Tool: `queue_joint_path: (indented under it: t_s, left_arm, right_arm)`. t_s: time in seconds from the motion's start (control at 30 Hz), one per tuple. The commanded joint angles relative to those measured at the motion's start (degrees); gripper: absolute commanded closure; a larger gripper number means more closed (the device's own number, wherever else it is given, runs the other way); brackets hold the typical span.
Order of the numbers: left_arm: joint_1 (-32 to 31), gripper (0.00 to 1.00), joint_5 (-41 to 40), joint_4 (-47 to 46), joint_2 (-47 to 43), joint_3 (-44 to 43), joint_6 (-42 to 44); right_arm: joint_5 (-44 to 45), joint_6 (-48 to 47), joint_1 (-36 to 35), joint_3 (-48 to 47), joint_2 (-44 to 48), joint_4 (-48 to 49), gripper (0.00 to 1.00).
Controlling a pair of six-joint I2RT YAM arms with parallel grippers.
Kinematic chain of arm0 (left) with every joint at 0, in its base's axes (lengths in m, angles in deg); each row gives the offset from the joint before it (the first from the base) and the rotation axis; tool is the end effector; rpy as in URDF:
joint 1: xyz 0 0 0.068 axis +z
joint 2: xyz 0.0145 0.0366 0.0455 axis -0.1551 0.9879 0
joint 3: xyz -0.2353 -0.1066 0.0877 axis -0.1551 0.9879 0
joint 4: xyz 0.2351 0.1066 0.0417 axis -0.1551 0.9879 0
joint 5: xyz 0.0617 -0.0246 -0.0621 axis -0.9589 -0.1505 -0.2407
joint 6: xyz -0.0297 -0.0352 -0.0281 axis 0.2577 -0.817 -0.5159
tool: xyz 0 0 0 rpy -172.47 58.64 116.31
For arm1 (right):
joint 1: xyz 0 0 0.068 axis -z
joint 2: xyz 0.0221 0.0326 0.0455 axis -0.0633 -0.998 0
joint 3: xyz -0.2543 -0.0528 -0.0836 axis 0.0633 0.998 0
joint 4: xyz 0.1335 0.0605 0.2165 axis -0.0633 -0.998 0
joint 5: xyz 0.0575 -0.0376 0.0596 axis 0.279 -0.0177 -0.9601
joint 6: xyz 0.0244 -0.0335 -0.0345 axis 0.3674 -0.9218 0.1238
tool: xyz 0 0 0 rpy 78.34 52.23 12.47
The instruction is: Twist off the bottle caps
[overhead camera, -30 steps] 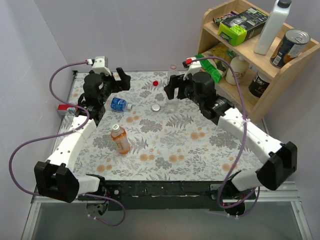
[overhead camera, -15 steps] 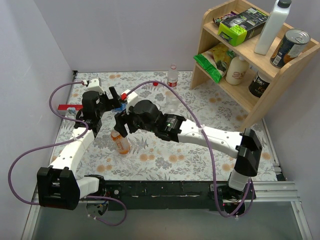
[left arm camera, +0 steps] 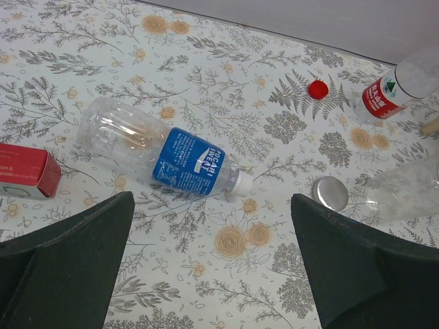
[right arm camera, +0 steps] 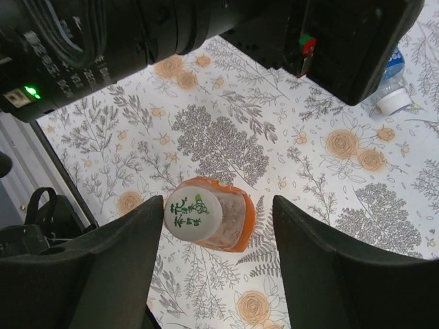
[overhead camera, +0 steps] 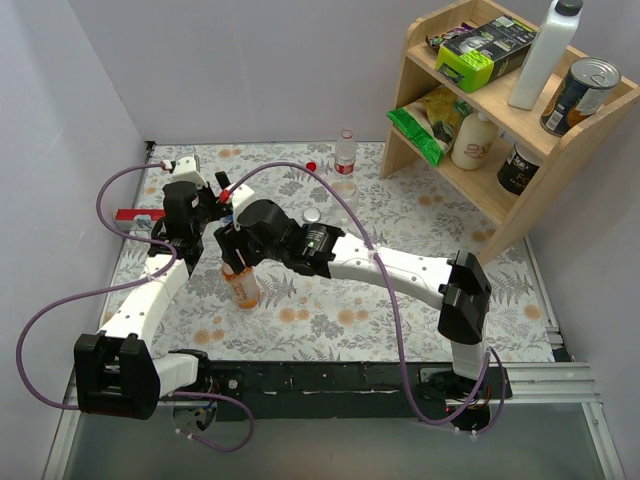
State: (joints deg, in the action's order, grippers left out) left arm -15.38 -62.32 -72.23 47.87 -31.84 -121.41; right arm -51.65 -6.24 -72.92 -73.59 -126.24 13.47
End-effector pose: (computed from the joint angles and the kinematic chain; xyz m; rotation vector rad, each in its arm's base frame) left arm 0.2702 -0.0278 0.2911 -0.8141 1.7888 -0.6101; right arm 0.1665 0.4197 0.3510 -0.7812 1.8880 0.7596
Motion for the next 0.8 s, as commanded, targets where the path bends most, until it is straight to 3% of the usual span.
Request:
queue_joint_path:
  t_s: [0.0,0.17,0.3,0.4,0.5,0.63,0.67,0.77]
  left_arm:
    - [0.04,0.02,-1.37,0.05,-0.67,-2.13,0.61]
    - [0.04,0.02,-0.41,0.05,-0.58,-2.3,0.53]
    - [0.04,0.02,1.61,-0.65,-0.23,-1.6,0.44]
    - [0.04,0.02,6.08,-1.79,0.12,-1.16,-2.27]
    - [0.04,0.02,13.11,-4.95,0.04,-0.02,-5.09]
    - [-0.57,0.02,22.86,-8.73,1.18,0.33,-9.66]
    - [-1.27,0.02,26.62,-9.35,1.7,0.25,-9.41]
    - [-6.97,0.02,31.39,-11.19,1.88,-0.1,-6.18]
  right_arm:
    - [0.41,-0.58,-0.84,-3.05,-1.92,-1.74,0.33]
    - [0.67,-0.93,-0.93,-2.52,-2.98,-1.13,0.4]
    - [1.71,-2.52,-0.84,-2.17,-3.06,0.11,0.78]
    - [5.22,-3.13,-0.31,-1.65,-1.67,-1.38,0.9]
    - [7.52,-2.69,1.18,6.33,3.95,-0.78,0.92]
    - [7.35,0.47,5.04,21.44,20.16,3.78,0.94]
    - [7.35,1.34,5.66,27.65,23.45,4.67,0.94]
    - [6.04,2.57,9.7,34.46,35.05,4.68,0.94]
